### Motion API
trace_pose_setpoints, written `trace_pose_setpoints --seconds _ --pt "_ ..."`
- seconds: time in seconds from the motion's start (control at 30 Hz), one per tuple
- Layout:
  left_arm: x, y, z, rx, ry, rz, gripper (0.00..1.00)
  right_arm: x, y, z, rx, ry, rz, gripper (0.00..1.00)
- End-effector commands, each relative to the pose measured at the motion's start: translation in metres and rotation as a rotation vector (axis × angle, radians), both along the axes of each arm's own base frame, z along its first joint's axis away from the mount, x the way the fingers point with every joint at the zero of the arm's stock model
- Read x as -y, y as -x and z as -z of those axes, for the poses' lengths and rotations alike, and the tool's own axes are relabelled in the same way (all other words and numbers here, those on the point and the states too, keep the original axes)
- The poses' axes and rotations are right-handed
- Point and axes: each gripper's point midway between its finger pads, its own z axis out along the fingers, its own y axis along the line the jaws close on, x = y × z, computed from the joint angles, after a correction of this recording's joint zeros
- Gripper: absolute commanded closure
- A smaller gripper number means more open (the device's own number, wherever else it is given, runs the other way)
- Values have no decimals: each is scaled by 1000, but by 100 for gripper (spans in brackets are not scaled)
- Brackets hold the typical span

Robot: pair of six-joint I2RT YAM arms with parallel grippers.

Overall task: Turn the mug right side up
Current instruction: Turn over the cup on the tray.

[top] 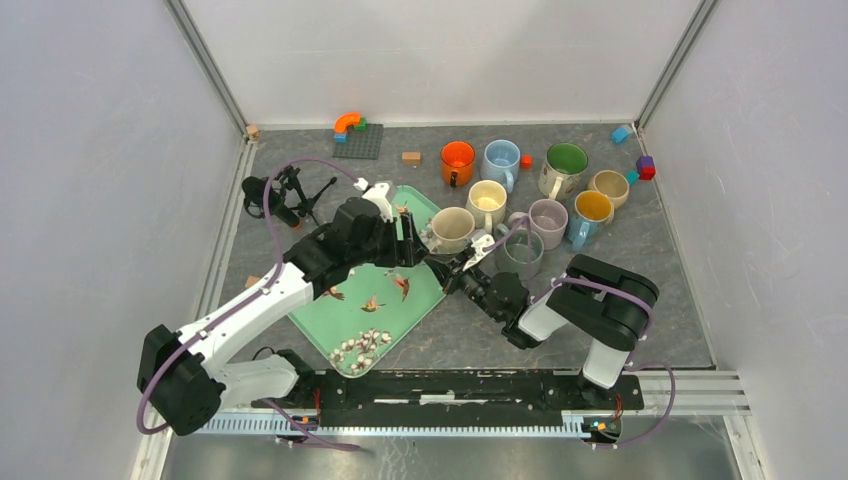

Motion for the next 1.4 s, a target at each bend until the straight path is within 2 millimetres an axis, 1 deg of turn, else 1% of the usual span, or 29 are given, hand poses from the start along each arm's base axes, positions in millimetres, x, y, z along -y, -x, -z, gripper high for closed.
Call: trace_pose_setpoints --seconds 0.0,0.23,0.3,0.4,0.5,0.57,0.73,0.87,1.0,1.37 --pt "12 -8 -7 31 37 36 24 14 9 -117 278 -390 -10 100" --pt "24 -23 1 37 -15 75 36 19 14 -112 259 -384 -18 99" --pt "25 -28 4 38 -32 73 37 19 15 -113 260 -384 -24 99" --pt "29 -35 4 59 -44 86 37 19 16 -112 254 -385 -26 99" --pt "33 -39 5 62 -65 112 38 18 17 -111 255 -382 -31 99" --pt "34 -40 10 55 -85 129 39 19 17 -110 254 -379 -30 99" --pt "37 -36 24 19 -146 208 44 22 19 -108 252 -368 -29 99" --pt "38 -32 28 14 -160 248 45 21 20 -108 254 -367 -37 99" --pt "36 -29 31 11 -176 276 45 20 20 -108 254 -369 -42 99" --pt "43 -22 38 -8 -213 369 44 18 23 -106 255 -357 -66 98"
